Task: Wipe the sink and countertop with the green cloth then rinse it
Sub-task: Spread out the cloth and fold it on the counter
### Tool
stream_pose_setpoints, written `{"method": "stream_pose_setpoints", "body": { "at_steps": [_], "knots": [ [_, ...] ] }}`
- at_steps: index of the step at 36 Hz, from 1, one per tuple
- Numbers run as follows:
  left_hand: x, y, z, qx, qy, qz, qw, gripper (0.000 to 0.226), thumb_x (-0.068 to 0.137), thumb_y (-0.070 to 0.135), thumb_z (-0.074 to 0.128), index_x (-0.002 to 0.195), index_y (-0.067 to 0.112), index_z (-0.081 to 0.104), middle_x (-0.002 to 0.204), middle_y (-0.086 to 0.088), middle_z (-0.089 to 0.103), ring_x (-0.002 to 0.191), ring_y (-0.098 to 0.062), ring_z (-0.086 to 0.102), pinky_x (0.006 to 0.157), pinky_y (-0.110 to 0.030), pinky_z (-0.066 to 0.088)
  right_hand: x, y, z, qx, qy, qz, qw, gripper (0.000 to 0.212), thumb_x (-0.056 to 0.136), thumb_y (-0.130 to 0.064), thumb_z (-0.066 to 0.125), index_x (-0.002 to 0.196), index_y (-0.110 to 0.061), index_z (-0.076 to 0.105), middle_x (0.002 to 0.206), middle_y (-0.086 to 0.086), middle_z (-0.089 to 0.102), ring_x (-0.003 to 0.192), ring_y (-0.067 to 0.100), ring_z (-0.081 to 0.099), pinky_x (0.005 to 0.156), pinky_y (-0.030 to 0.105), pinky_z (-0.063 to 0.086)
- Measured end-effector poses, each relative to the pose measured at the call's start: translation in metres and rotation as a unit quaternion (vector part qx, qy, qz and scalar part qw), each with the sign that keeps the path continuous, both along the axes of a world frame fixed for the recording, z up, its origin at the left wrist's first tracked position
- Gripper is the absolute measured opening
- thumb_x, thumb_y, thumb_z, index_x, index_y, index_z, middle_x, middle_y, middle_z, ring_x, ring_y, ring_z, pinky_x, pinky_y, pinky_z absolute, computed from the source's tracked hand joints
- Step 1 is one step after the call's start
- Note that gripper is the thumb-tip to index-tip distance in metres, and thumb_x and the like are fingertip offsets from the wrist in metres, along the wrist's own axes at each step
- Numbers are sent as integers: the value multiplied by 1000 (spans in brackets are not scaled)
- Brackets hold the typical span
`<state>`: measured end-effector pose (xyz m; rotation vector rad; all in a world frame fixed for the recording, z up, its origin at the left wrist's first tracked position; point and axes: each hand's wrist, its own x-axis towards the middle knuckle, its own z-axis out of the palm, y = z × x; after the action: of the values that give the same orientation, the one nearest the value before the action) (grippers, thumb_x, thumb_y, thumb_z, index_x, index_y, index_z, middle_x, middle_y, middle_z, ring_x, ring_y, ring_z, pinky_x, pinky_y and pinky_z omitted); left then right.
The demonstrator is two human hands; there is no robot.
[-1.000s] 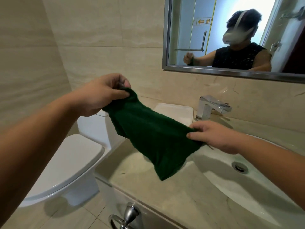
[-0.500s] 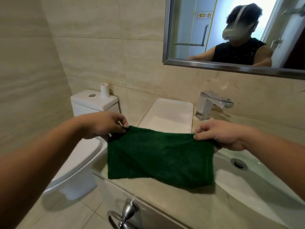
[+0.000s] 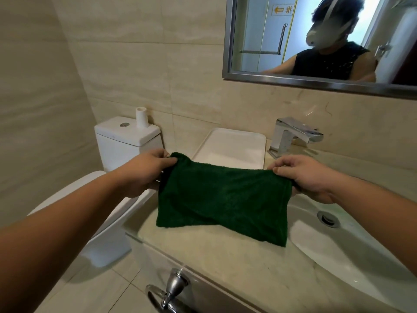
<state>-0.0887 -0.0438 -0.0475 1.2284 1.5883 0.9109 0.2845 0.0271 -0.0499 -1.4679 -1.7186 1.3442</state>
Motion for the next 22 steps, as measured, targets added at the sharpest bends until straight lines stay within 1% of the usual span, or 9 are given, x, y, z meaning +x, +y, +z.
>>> {"method": "stream_pose_setpoints", "body": {
  "at_steps": [3, 7, 10, 12, 13, 15, 17, 20, 22],
  "knots": [
    [0, -5, 7, -10, -54, -6, 998, 18, 106, 27, 60, 99, 10, 58, 84, -10, 65, 59, -14, 67, 50, -26, 52, 7, -3, 4, -35, 46, 7, 998, 20, 105, -7, 54, 114, 0, 70, 101, 24, 69, 77, 29, 67, 57, 35, 59],
    [0, -13, 22, -27, -107, -29, 994, 14, 102, 21, 64, 98, 9, 59, 79, -12, 69, 62, -21, 69, 51, -29, 56, 14, -9, 15, -111, 134, 45, 984, 21, 102, 0, 56, 118, 6, 67, 104, 25, 70, 73, 25, 71, 54, 27, 61],
    [5, -13, 31, -5, -90, -1, 996, 13, 103, 20, 65, 96, 11, 59, 82, -14, 67, 63, -21, 67, 50, -29, 55, 11, -12, 22, -128, 158, 30, 979, 22, 100, 0, 58, 120, 4, 67, 106, 25, 70, 70, 23, 72, 54, 26, 61],
    [7, -10, 31, 7, -10, 20, 1000, 16, 102, 25, 67, 103, 11, 60, 95, -15, 68, 76, -22, 68, 60, -30, 56, 5, -9, 19, -72, 67, 1, 995, 21, 100, -9, 63, 119, -4, 69, 111, 20, 71, 79, 23, 72, 60, 31, 62],
    [7, -8, 27, 12, 53, 23, 998, 22, 101, 29, 69, 110, 11, 59, 103, -14, 69, 83, -23, 68, 67, -33, 58, 3, -7, 15, -6, -41, -3, 999, 20, 101, -18, 65, 118, -11, 69, 111, 14, 72, 86, 23, 72, 66, 35, 63],
    [6, -8, 16, 28, 215, 18, 976, 36, 97, 38, 74, 118, 15, 54, 110, -8, 66, 93, -23, 67, 79, -39, 59, 0, -6, 10, 161, -284, 24, 945, 20, 99, -35, 67, 114, -22, 67, 108, 2, 70, 95, 24, 68, 81, 41, 61],
    [4, -14, 10, 58, 329, -13, 943, 38, 94, 45, 75, 111, 17, 57, 106, -2, 66, 90, -17, 65, 77, -34, 56, -7, -16, 11, 254, -356, 59, 898, 18, 98, -42, 65, 102, -24, 65, 96, -4, 69, 87, 22, 67, 76, 39, 58],
    [-2, -28, 6, 30, 319, -153, 935, 30, 90, 47, 78, 91, 19, 67, 86, -1, 72, 76, -14, 67, 70, -30, 56, -16, -44, 14, 168, -338, 184, 908, 29, 98, -48, 64, 94, -18, 65, 81, 4, 74, 69, 22, 73, 71, 43, 63],
    [-1, -41, 5, -7, 330, -245, 911, 26, 86, 49, 81, 81, 27, 68, 80, 5, 72, 74, -12, 66, 73, -29, 55, -22, -63, 13, 78, -370, 267, 886, 42, 93, -53, 69, 93, -12, 65, 80, 9, 77, 69, 24, 75, 72, 44, 65]
  ]
}}
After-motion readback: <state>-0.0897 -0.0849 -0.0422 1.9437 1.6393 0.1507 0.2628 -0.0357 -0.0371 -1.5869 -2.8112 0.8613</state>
